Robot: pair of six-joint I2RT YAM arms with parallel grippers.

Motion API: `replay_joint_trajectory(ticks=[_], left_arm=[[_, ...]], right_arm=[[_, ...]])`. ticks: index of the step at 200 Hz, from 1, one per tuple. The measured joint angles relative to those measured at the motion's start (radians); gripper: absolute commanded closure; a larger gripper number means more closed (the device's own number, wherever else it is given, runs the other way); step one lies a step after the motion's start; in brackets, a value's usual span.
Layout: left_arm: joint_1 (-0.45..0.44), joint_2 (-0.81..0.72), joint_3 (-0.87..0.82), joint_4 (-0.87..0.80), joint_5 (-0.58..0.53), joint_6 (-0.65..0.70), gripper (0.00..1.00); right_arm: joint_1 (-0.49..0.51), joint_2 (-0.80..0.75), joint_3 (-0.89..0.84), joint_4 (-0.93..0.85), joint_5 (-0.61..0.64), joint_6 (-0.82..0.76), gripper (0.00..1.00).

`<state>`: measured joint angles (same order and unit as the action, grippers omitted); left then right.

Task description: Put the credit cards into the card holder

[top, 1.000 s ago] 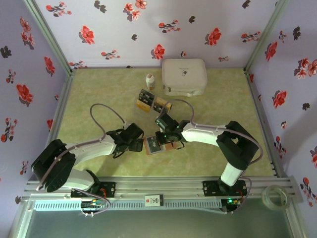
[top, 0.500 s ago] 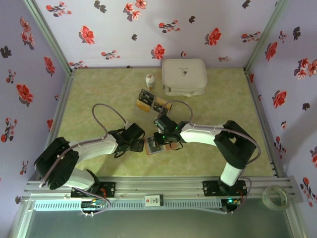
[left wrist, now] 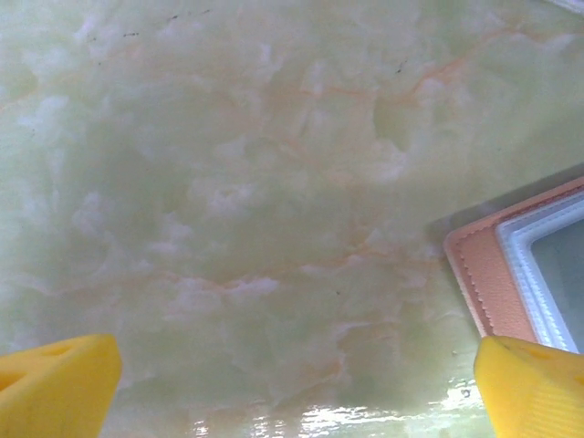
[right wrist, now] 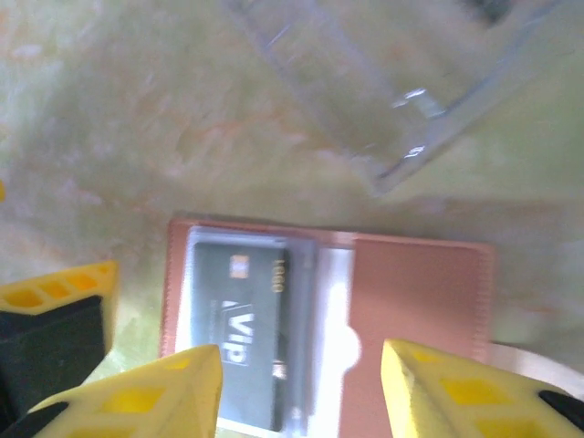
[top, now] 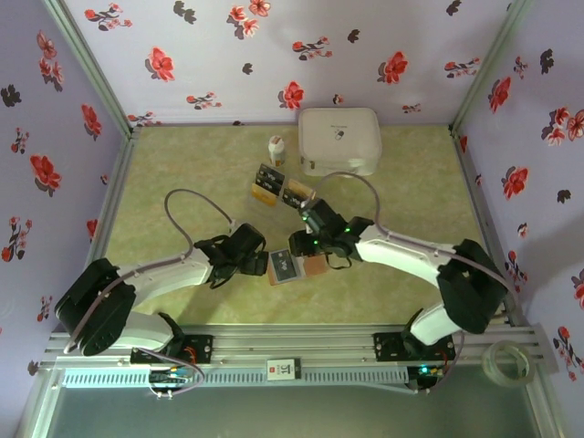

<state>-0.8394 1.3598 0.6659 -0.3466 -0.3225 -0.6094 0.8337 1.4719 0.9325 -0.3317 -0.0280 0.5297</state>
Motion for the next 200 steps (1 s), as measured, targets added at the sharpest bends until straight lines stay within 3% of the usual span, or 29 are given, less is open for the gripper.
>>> replay_joint_trajectory(ticks=[18, 57, 126, 168, 200], left_arm=[[0.0, -0.003, 0.003, 0.018, 0.014, 0.0, 0.0], [0.0, -0.018, 0.002, 0.064, 0.057, -0.018, 0.0], [0.0, -0.063, -0.065, 0.108, 0.107, -0.086, 0.0], [0.0, -0.073, -0.066, 0.115, 0.117, -0.098, 0.0], [0.0, -0.073, -0.066, 0.135, 0.134, -0.1, 0.0]], right_arm=[[-0.061, -0.079, -0.039, -0.024, 0.018, -0.003, 0.39], [-0.176, -0.177, -0.11, -0.066, 0.034, -0.011, 0.36], [-0.204, -0.177, -0.166, -0.075, 0.001, -0.024, 0.36], [-0.204, -0.102, -0.175, -0.007, -0.044, -0.016, 0.49], [-0.204, -0.05, -0.189, 0.042, -0.062, -0.003, 0.72]])
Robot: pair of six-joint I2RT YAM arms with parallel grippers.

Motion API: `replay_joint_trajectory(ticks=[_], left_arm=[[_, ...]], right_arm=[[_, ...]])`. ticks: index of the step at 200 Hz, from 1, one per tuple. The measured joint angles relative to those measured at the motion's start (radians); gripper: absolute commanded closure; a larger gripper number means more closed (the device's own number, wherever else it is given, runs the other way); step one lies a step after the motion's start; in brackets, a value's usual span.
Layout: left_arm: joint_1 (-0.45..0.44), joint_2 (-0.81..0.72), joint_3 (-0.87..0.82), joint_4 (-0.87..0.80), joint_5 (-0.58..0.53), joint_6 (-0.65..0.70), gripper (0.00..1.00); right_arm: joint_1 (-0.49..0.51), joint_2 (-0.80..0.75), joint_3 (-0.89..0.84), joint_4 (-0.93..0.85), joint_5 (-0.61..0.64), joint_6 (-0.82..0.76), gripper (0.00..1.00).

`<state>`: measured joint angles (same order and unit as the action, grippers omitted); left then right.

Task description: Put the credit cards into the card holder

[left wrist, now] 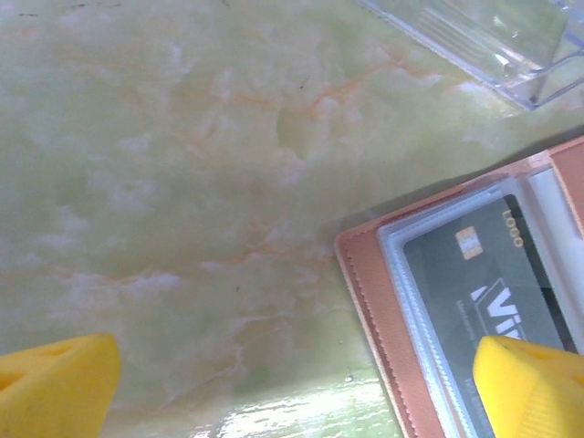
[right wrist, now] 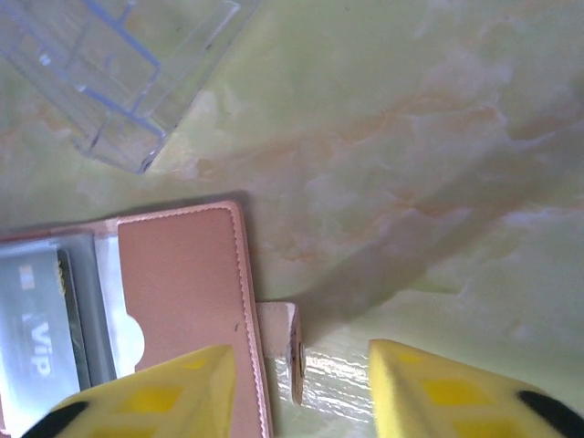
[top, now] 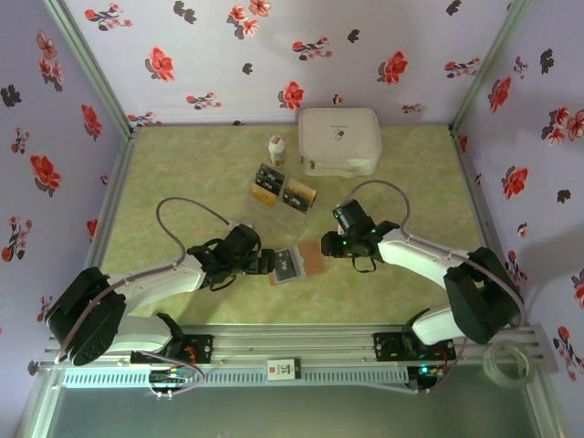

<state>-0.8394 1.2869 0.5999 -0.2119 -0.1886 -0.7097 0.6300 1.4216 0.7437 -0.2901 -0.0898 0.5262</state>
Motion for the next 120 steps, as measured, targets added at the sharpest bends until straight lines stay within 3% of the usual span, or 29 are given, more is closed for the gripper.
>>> replay_joint_trajectory(ticks=[17, 32, 120], left_arm=[[0.0, 0.0, -0.001, 0.024, 0.019, -0.001, 0.0], [0.0, 0.001, -0.003, 0.051, 0.038, -0.005, 0.0], [0.0, 0.041, -0.046, 0.129, 0.078, -0.018, 0.0]], right_arm=[[0.0, 0.019, -0.006, 0.026, -0.011, 0.0, 0.9], [0.0, 0.028, -0.013, 0.049, -0.021, 0.002, 1.0], [0.079, -0.004, -0.108, 0.153, -0.048, 0.089, 1.0]])
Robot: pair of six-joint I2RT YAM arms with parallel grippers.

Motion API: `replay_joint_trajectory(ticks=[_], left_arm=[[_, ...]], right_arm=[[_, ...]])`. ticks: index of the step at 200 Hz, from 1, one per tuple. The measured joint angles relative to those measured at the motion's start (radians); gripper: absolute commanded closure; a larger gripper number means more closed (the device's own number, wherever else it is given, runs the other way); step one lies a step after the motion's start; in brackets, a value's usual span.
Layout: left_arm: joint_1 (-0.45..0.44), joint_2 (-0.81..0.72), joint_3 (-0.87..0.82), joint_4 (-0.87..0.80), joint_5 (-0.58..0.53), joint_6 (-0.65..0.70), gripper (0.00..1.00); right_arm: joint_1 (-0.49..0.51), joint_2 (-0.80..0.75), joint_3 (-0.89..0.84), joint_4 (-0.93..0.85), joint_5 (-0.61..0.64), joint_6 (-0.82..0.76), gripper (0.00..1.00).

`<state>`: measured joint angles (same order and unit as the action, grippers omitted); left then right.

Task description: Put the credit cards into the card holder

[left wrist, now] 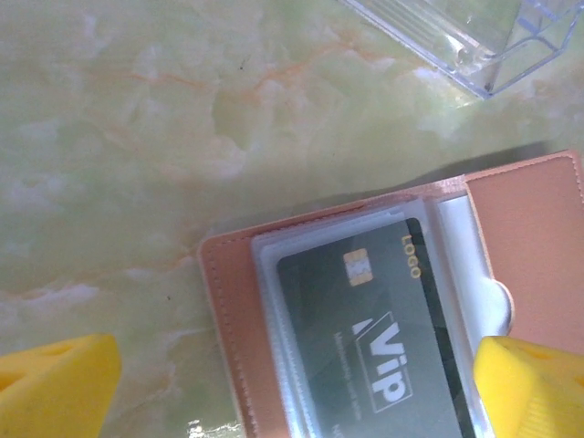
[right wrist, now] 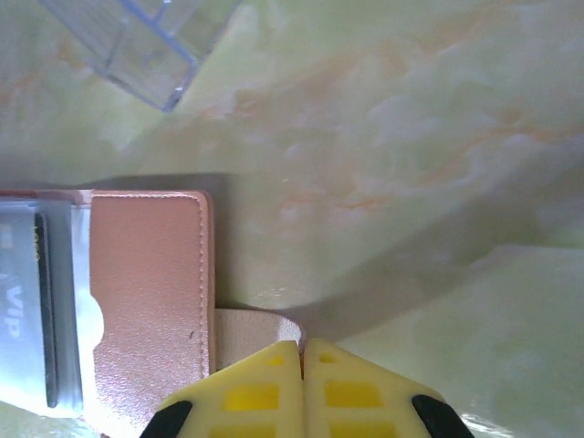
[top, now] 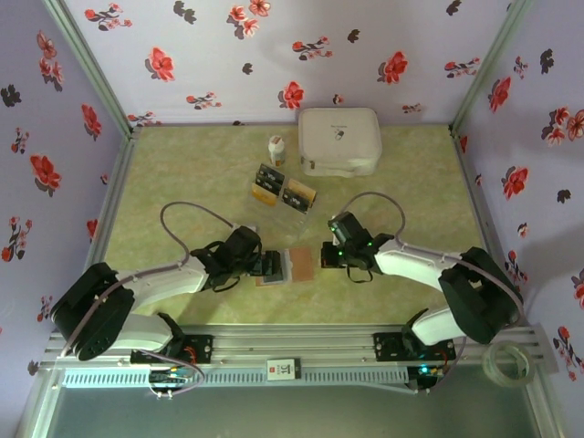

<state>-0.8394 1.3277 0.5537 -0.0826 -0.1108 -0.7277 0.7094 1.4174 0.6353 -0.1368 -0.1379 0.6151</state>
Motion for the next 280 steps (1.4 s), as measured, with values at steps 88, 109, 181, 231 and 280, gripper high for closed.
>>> replay_joint_trajectory(ticks=[88, 109, 181, 231, 280], left_arm=[[0.0, 0.045, -0.016, 0.053, 0.011, 0.0, 0.0], [0.0, 0.05, -0.016, 0.065, 0.012, 0.0, 0.0], [0.005, 0.061, -0.006, 0.085, 0.039, 0.002, 0.0], [0.005, 0.002, -0.006, 0.06, 0.068, 0.005, 0.0], [0.005, -0.105, 0.002, 0.061, 0.095, 0.0, 0.0]], right_arm=[[0.031, 0.016, -0.003, 0.059, 0.003, 0.047, 1.0], [0.033, 0.019, -0.003, 0.063, 0.003, 0.05, 1.0], [0.043, 0.049, -0.003, 0.082, 0.003, 0.053, 1.0], [0.046, 0.064, -0.003, 0.096, 0.003, 0.068, 1.0], [0.046, 0.087, -0.003, 0.117, 0.003, 0.071, 1.0]])
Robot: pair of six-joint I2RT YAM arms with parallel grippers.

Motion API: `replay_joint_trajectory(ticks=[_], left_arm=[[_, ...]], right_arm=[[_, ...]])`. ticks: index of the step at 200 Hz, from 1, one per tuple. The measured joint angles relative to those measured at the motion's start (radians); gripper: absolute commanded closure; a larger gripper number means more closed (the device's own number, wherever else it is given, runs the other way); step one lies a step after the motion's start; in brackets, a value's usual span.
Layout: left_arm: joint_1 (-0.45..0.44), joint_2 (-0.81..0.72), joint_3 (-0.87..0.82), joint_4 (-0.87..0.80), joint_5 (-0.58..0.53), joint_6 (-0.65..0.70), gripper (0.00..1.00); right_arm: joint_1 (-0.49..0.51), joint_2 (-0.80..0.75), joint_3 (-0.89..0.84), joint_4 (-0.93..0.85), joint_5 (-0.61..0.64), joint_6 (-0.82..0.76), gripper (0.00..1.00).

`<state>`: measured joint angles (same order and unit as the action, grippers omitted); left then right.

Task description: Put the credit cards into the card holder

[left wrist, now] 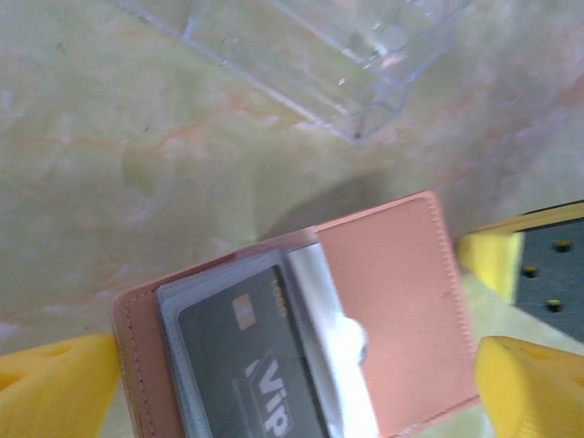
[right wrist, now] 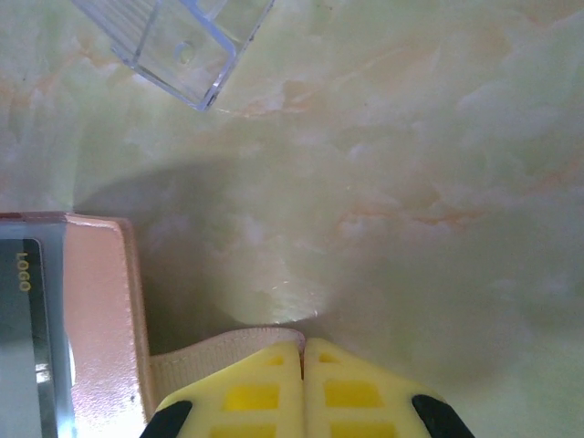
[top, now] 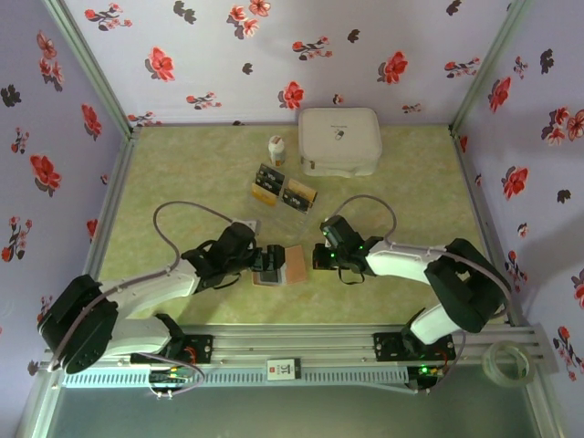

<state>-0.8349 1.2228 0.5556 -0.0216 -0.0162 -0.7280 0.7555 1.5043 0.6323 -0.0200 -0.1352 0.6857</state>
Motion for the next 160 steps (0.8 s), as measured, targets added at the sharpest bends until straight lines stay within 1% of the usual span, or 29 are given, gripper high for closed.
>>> replay_joint_trajectory(ticks=[32, 63, 77, 91, 100, 118, 146, 160], left_arm=[[-0.016, 0.008, 0.034, 0.035, 0.024, -0.019, 0.0], [-0.055, 0.079, 0.088, 0.098, 0.041, -0.04, 0.0], [-0.063, 0.113, 0.1, 0.134, 0.045, -0.056, 0.0], [-0.067, 0.15, 0.107, 0.166, 0.047, -0.071, 0.0], [-0.069, 0.17, 0.108, 0.185, 0.047, -0.08, 0.0], [-0.073, 0.213, 0.11, 0.214, 0.048, -0.097, 0.0], [-0.08, 0.274, 0.111, 0.257, 0.048, -0.121, 0.0], [-0.083, 0.302, 0.111, 0.277, 0.05, -0.134, 0.0]], right_arm=[[0.0, 0.013, 0.0, 0.009, -0.001, 0.003, 1.0], [0.0, 0.015, 0.002, 0.01, -0.001, 0.004, 1.0], [0.0, 0.015, 0.005, 0.009, -0.001, 0.004, 0.9], [-0.005, 0.015, 0.01, 0.008, -0.001, 0.0, 0.75], [-0.012, 0.011, 0.013, 0.005, -0.001, 0.007, 0.68], [-0.035, -0.016, 0.013, -0.017, -0.004, -0.005, 0.57], [-0.096, -0.096, 0.013, -0.065, 0.001, -0.014, 0.45], [-0.123, -0.137, 0.011, -0.094, 0.009, -0.025, 0.37]])
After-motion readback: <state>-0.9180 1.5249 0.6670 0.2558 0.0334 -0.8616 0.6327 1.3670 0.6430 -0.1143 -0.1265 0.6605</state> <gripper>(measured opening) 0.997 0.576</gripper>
